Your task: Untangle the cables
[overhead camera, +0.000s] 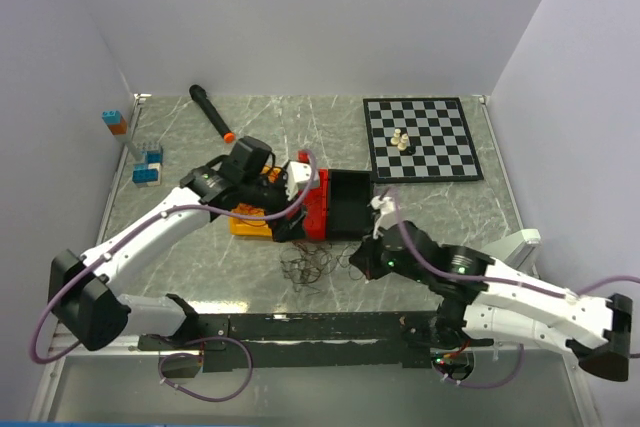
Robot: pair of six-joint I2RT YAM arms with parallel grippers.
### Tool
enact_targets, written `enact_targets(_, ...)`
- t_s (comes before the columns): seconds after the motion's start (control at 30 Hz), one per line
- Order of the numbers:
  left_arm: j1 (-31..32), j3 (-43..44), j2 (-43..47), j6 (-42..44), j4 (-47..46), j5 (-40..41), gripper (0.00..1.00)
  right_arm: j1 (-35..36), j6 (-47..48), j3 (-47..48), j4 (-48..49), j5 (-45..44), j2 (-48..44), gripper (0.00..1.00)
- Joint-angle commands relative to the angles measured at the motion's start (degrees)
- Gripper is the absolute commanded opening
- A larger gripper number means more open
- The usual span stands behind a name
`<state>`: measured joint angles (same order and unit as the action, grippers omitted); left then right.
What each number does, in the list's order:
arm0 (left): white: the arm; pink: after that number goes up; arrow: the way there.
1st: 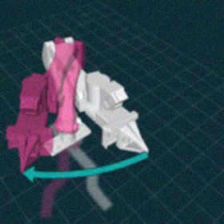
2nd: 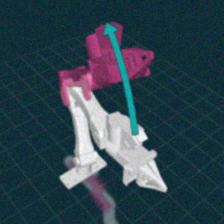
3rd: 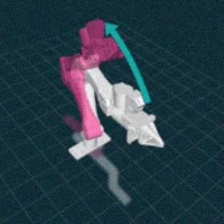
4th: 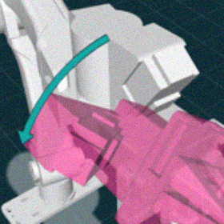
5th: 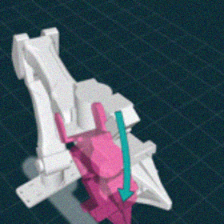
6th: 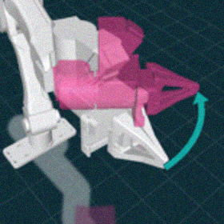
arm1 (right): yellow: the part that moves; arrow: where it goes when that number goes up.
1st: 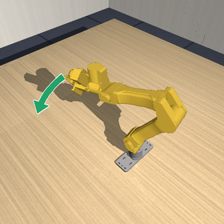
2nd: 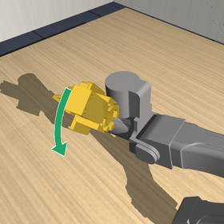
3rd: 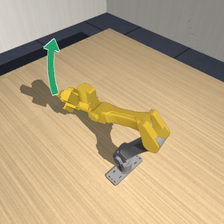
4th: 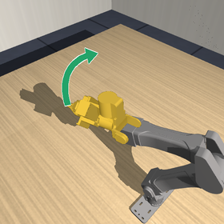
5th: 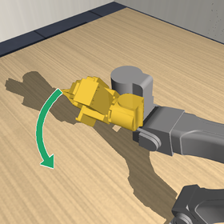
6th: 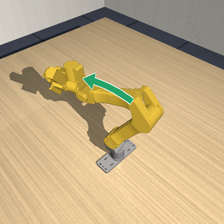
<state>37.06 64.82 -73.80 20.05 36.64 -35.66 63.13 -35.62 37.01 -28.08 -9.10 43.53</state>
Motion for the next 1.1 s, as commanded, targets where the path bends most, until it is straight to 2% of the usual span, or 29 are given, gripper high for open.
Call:
enact_targets(0.0,2.75,-1.35,-2.05,-0.45,-5.17,-0.03,0.96,0.41,3.61,7.79,-4.62,0.49,-6.51,0.00)
enact_targets(0.2,5.13,-1.01,-3.89,-3.09,-8.69,-0.81,0.95,0.50,7.75,17.29,-5.06,6.98,-6.36,0.00)
enact_targets(0.3,5.22,1.36,-4.60,-5.46,-9.13,-2.48,0.99,0.50,8.72,20.63,-4.27,10.06,-4.86,0.00)
enact_targets(0.5,4.52,3.83,-3.81,-9.32,-7.82,-6.78,0.97,0.50,10.65,24.68,-3.21,11.39,-1.70,0.00)
enact_targets(0.77,-1.19,1.19,-0.73,-13.54,-8.43,-15.04,0.97,0.50,14.87,32.49,-1.54,11.13,4.54,0.00)
enact_targets(0.93,-8.13,2.24,0.41,-18.64,-11.06,-24.88,0.97,0.50,17.86,39.09,-0.40,12.44,10.07,0.00)
enact_targets(1.07,-8.85,1.11,0.76,-19.52,-12.29,-27.18,0.97,0.50,18.83,42.78,2.05,15.07,14.21,0.00)
